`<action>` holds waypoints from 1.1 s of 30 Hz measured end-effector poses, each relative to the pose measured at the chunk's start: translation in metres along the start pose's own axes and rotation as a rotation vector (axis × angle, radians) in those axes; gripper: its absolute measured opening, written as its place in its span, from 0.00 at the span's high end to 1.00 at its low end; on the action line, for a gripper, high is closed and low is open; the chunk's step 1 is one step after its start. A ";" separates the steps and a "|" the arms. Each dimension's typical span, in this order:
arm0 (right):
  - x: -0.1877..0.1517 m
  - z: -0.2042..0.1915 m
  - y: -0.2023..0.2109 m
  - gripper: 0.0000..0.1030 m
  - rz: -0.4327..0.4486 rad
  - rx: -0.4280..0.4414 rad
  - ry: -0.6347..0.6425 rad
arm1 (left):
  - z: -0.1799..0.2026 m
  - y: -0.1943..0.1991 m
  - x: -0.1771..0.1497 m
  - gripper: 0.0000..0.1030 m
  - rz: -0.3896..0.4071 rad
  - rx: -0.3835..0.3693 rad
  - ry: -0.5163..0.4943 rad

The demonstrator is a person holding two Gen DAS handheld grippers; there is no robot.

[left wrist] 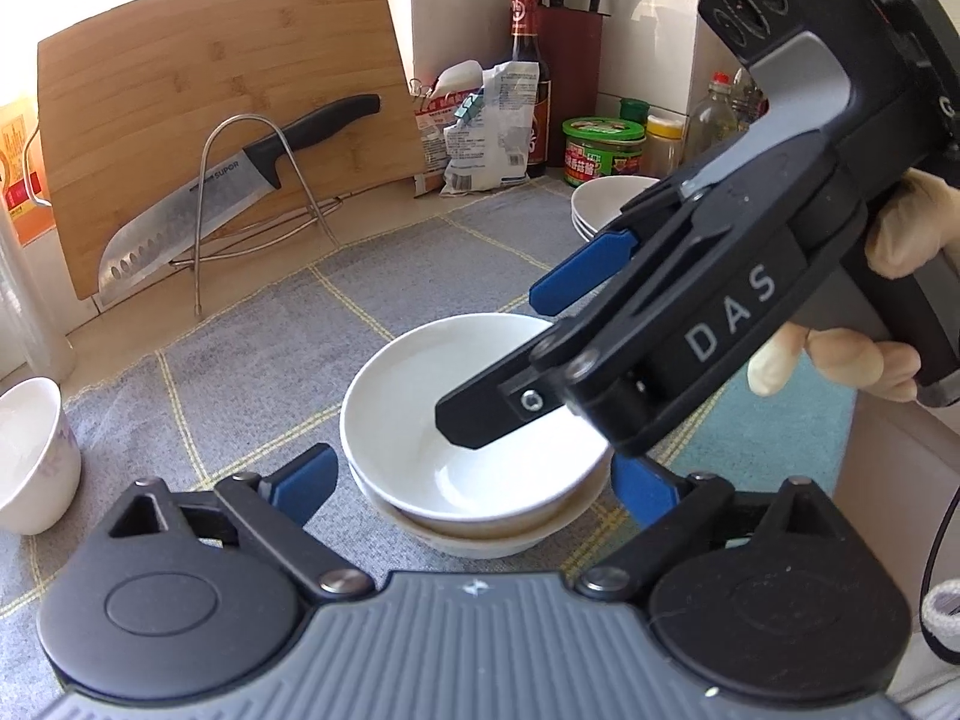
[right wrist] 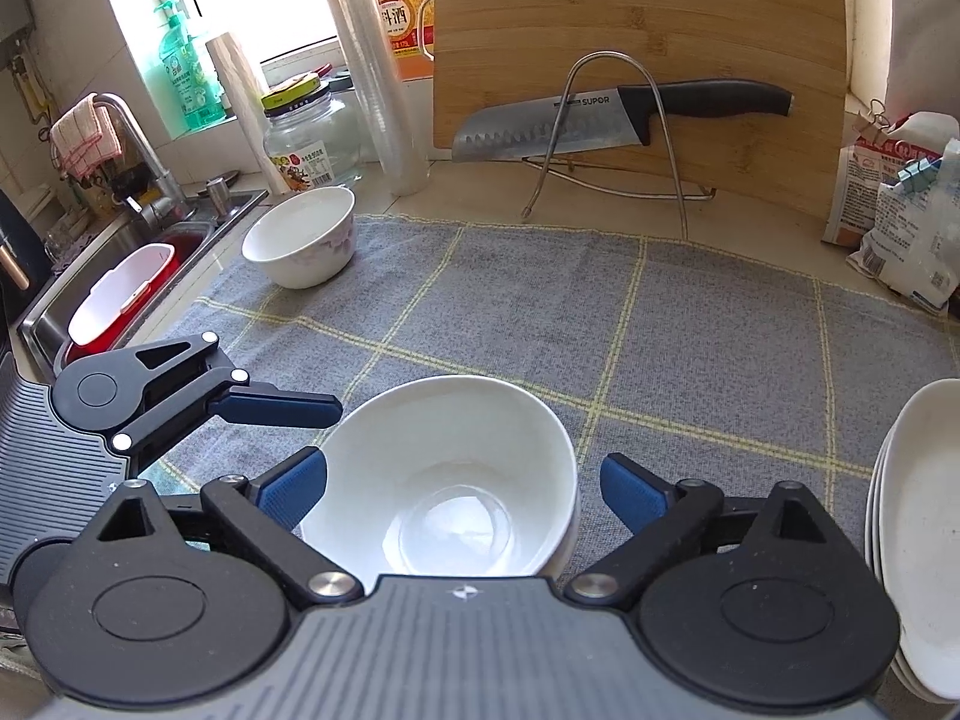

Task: Organize plates and bowls
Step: 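Lower the bowl into the other white bowl and open the right gripper, then move the left gripper to the white bowl beside the glass jar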

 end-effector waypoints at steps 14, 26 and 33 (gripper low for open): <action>-0.039 0.021 0.006 0.01 0.044 -0.049 -0.094 | -0.004 0.011 -0.022 0.05 -0.019 -0.030 0.016; -0.020 0.011 0.023 0.00 0.093 -0.046 -0.074 | -0.030 0.012 -0.037 0.05 -0.044 0.066 0.128; -0.003 0.014 0.022 0.00 0.082 0.050 0.039 | -0.058 0.014 -0.058 0.05 -0.097 0.224 0.345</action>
Point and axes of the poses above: each gripper's, at about its wrist camera, not at the fingertips, and y roughly against the way its jaws point, z to its right, x to its top, the point moved 10 cm from there along -y, roughly the way its jaws point, and after that the axes turned 7 degrees about -z, right-handed, at the moved point
